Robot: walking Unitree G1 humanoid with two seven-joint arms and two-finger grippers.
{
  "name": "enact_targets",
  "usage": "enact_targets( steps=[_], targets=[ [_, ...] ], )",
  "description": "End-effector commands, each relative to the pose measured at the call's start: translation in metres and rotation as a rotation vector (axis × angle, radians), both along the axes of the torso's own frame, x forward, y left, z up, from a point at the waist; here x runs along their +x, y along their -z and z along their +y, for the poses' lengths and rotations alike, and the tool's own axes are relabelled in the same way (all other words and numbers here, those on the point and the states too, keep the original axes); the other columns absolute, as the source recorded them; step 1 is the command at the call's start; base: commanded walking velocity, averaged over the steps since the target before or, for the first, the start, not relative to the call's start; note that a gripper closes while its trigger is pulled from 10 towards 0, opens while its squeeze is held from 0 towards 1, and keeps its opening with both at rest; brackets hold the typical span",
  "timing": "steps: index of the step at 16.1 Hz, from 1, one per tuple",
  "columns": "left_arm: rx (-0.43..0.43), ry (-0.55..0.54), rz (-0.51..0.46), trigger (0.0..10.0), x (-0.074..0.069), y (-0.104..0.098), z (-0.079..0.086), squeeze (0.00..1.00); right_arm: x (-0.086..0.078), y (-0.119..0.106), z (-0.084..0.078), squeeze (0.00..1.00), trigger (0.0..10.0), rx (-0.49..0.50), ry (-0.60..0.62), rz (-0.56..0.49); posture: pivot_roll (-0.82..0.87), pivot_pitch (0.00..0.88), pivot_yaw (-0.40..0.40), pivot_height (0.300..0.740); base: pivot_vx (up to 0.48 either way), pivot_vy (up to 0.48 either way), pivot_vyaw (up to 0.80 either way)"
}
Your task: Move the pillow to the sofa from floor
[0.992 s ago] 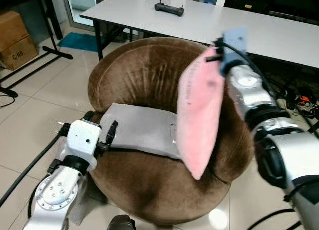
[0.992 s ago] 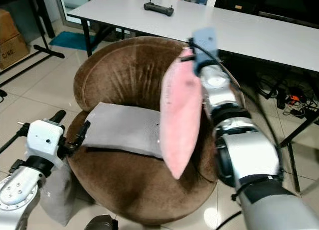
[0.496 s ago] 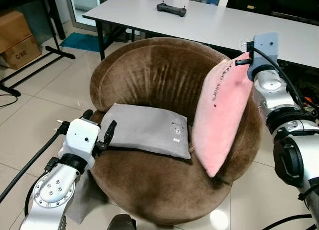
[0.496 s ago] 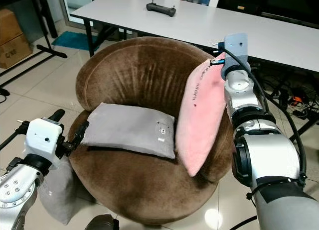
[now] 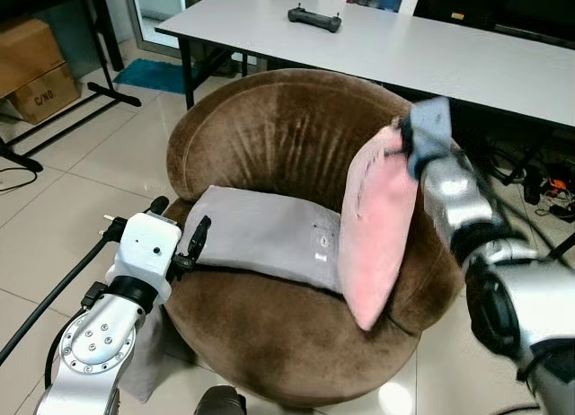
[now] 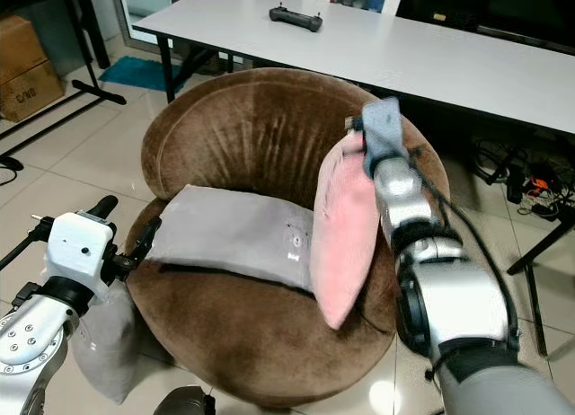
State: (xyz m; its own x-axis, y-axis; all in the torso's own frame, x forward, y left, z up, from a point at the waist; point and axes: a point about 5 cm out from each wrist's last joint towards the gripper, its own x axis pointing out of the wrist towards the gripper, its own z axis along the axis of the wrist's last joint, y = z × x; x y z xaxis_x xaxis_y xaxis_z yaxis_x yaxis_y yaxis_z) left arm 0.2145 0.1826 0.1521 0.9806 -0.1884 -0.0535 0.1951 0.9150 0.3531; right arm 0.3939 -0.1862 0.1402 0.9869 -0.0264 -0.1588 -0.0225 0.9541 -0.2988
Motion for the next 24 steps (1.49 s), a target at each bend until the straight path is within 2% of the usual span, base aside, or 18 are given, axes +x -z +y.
enact_targets(
  steps=[1, 2, 3, 6, 9, 10, 13, 14, 15, 16, 17, 18, 20, 21, 24],
  targets=[
    [-0.002, 0.02, -0.005, 10.0, -0.001, -0.003, -0.003, 0.0, -0.007, 0.016, -0.008, 0.0, 10.0, -0.057, 0.032, 0.069, 0.31, 0.0, -0.075, 0.74, 0.0, 0.0, 0.0],
    [-0.002, 0.021, -0.004, 10.0, -0.002, -0.003, -0.003, 0.0, -0.009, 0.02, -0.012, 0.0, 10.0, -0.084, 0.047, 0.086, 0.31, 0.0, -0.075, 0.74, 0.0, 0.0, 0.0],
    [-0.001, 0.023, -0.002, 10.0, -0.002, -0.003, -0.004, 0.0, -0.013, 0.025, -0.022, 0.0, 10.0, -0.154, 0.088, 0.11, 0.31, 0.0, -0.073, 0.74, 0.0, 0.0, 0.0],
    [0.0, 0.027, 0.001, 10.0, -0.001, -0.003, -0.003, 0.0, -0.016, 0.021, -0.043, 0.0, 10.0, -0.236, 0.194, 0.111, 0.31, 0.0, -0.066, 0.74, 0.0, 0.0, 0.0],
    [0.0, 0.036, 0.004, 10.0, 0.0, -0.002, -0.004, 0.0, -0.019, 0.025, -0.05, 0.0, 10.0, -0.245, 0.206, 0.144, 0.3, 0.0, -0.059, 0.74, 0.0, 0.0, 0.0],
    [-0.001, 0.039, 0.008, 10.0, 0.001, -0.002, -0.005, 0.0, -0.025, 0.034, -0.056, 0.0, 10.0, -0.22, 0.237, 0.199, 0.3, 0.0, -0.059, 0.74, 0.0, 0.0, 0.0],
    [-0.029, 0.071, 0.058, 10.0, -0.002, 0.003, -0.007, 0.0, -0.03, 0.041, -0.062, 0.0, 10.0, -0.163, 0.279, 0.231, 0.31, 0.0, -0.07, 0.74, 0.0, 0.0, 0.0],
    [-0.061, 0.179, 0.173, 10.0, -0.013, 0.013, -0.014, 0.0, -0.032, 0.044, -0.063, 0.21, 10.0, -0.136, 0.286, 0.242, 0.31, 0.0, -0.07, 0.74, 0.0, 0.0, 0.0],
    [-0.099, 0.262, 0.27, 10.0, -0.022, 0.021, -0.019, 0.0, -0.035, 0.048, -0.066, 0.48, 10.0, -0.139, 0.292, 0.258, 0.31, 0.0, -0.068, 0.74, 0.0, 0.0, 0.0],
    [-0.122, 0.3, 0.326, 10.0, -0.026, 0.025, -0.02, 0.0, -0.036, 0.049, -0.067, 0.47, 10.0, -0.135, 0.3, 0.264, 0.31, 0.0, -0.064, 0.74, 0.0, 0.0, 0.0],
    [-0.124, 0.32, 0.346, 10.0, -0.027, 0.027, -0.021, 0.0, -0.036, 0.049, -0.068, 0.47, 10.0, -0.134, 0.305, 0.264, 0.31, 0.0, -0.064, 0.74, 0.0, 0.0, 0.0],
    [-0.124, 0.373, 0.426, 10.0, -0.031, 0.032, -0.019, 0.0, -0.036, 0.049, -0.07, 0.47, 10.0, -0.131, 0.315, 0.265, 0.3, 0.0, -0.057, 0.74, 0.0, 0.0, 0.0],
    [-0.111, 0.416, 0.491, 10.0, -0.036, 0.035, -0.017, 0.0, -0.037, 0.048, -0.072, 0.49, 10.0, -0.125, 0.321, 0.263, 0.3, 0.0, -0.055, 0.74, 0.0, 0.0, 0.0],
    [-0.118, 0.435, 0.527, 10.0, -0.037, 0.036, -0.016, 0.0, -0.037, 0.047, -0.075, 1.0, 10.0, -0.111, 0.332, 0.256, 0.3, 0.0, -0.052, 0.74, 0.0, 0.0, 0.0],
    [-0.122, 0.463, 0.551, 10.0, -0.03, 0.038, -0.02, 0.0, -0.035, 0.04, -0.08, 1.0, 10.0, -0.053, 0.359, 0.222, 0.29, 0.0, -0.05, 0.74, 0.0, 0.0, 0.0]
  ],
)
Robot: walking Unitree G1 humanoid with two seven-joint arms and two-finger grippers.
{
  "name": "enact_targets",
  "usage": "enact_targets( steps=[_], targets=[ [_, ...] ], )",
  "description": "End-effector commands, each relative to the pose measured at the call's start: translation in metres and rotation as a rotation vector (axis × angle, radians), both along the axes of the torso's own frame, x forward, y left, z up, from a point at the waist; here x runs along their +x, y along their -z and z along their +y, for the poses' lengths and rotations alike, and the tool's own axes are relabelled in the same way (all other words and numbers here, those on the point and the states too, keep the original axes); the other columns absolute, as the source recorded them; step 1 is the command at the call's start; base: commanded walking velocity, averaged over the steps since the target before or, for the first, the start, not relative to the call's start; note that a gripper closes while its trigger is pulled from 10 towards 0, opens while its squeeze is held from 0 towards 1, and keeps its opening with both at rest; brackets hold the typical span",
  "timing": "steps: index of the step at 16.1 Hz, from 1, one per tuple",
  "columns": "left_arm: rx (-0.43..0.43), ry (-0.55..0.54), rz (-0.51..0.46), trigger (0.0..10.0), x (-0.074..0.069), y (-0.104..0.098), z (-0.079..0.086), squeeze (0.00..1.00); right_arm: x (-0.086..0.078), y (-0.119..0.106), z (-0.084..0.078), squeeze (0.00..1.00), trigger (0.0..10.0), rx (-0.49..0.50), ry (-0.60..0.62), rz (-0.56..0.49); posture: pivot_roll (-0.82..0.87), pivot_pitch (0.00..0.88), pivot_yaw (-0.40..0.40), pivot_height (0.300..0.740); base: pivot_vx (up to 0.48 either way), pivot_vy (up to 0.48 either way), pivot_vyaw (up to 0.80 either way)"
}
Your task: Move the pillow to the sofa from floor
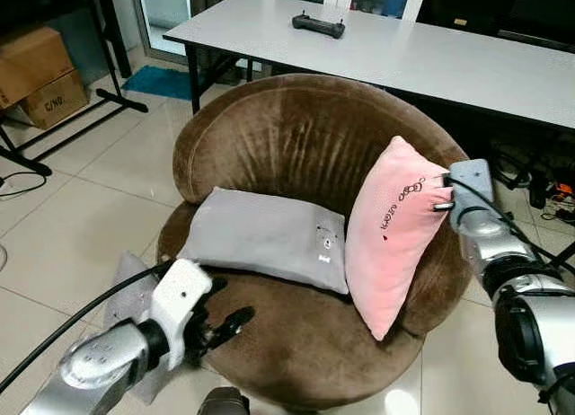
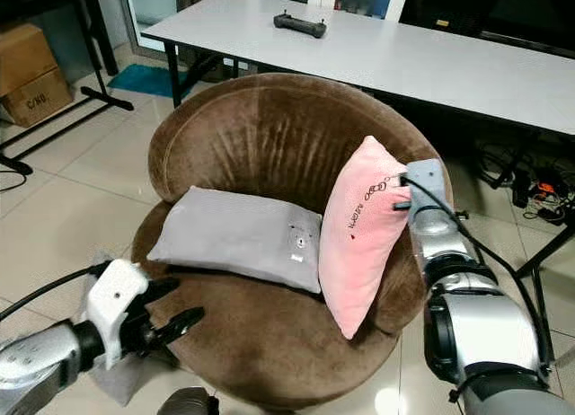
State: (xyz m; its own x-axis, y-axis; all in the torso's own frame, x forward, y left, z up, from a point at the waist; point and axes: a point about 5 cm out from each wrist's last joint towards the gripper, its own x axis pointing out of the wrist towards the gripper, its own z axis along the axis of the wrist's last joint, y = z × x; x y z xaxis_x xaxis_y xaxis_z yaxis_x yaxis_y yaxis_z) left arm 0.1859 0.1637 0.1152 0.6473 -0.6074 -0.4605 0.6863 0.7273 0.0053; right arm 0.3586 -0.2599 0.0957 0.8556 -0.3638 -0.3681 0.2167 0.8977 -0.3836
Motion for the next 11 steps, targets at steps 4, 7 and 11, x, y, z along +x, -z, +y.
enact_targets(
  steps=[4, 7, 11],
  targets=[
    [-0.025, 0.023, -0.043, 10.0, 0.018, -0.011, -0.023, 0.0, 0.006, -0.026, -0.02, 1.0, 10.0, 0.139, 0.065, -0.167, 0.27, 0.0, -0.046, 0.74, 0.0, 0.0, 0.0],
    [-0.031, 0.008, -0.106, 10.0, 0.033, -0.023, -0.033, 0.0, 0.011, -0.046, -0.023, 1.0, 10.0, 0.139, 0.003, -0.29, 0.25, 0.0, -0.041, 0.74, 0.0, 0.0, 0.0],
    [-0.001, -0.151, -0.255, 10.0, 0.045, -0.026, -0.012, 0.0, 0.014, -0.057, -0.013, 1.0, 10.0, 0.232, -0.101, -0.44, 0.2, 0.0, -0.033, 0.74, 0.0, 0.0, 0.0]
  ],
)
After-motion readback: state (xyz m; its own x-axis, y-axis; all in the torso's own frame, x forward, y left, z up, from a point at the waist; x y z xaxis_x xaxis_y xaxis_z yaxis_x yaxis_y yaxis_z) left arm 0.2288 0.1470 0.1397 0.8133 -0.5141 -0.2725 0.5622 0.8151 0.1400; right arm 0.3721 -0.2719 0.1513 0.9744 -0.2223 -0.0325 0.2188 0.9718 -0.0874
